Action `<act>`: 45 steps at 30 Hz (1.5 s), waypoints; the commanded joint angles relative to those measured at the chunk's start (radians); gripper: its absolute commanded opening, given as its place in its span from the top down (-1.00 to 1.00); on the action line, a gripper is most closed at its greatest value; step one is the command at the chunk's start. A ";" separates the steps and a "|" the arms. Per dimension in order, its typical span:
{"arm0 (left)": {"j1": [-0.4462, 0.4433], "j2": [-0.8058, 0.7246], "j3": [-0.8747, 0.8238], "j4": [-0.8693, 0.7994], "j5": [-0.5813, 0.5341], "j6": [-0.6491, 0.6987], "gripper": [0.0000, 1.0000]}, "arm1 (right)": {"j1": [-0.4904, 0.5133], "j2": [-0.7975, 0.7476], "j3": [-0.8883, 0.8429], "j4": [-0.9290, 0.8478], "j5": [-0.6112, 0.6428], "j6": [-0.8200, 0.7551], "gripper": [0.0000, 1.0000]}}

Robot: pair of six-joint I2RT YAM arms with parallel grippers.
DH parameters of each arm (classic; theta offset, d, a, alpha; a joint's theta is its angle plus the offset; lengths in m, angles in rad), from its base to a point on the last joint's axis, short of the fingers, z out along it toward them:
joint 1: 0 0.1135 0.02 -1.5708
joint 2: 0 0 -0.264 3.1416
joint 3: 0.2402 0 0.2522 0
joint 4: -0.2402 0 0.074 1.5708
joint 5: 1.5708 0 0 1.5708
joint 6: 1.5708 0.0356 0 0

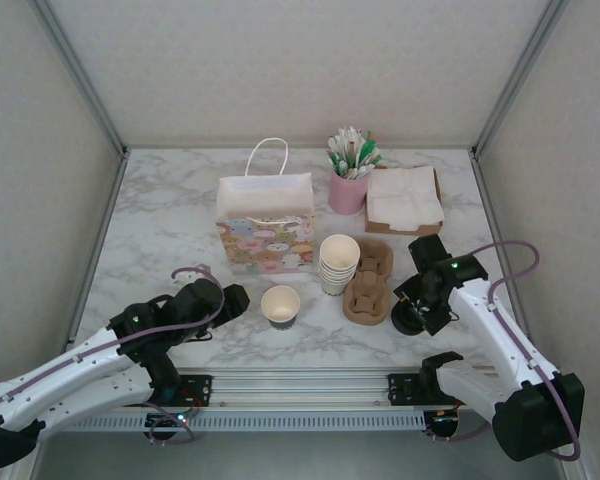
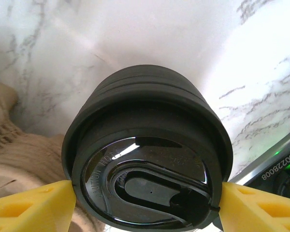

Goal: Pack the takeout coffee

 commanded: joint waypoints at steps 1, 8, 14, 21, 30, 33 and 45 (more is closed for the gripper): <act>0.009 0.020 0.027 -0.008 -0.010 0.019 -0.64 | -0.006 0.041 0.059 -0.088 0.096 -0.085 -0.53; 0.009 0.060 0.044 0.004 -0.004 0.037 -0.64 | -0.008 0.107 0.084 -0.047 0.104 -0.221 -0.57; 0.009 0.074 0.047 0.008 -0.002 0.037 -0.64 | -0.096 0.125 0.036 0.001 0.015 -0.176 -0.50; 0.011 0.073 0.044 0.009 -0.006 0.030 -0.64 | -0.102 0.137 0.101 -0.054 0.046 -0.204 -0.78; 0.011 0.056 0.030 0.021 0.001 0.013 -0.63 | -0.103 0.166 0.008 -0.007 -0.016 -0.129 -0.86; 0.011 0.051 0.031 0.014 0.001 0.011 -0.63 | -0.104 0.173 -0.011 0.001 -0.001 -0.131 -0.87; 0.011 0.040 0.061 0.039 0.038 0.043 -0.60 | -0.104 0.188 -0.061 0.075 0.005 -0.122 -0.72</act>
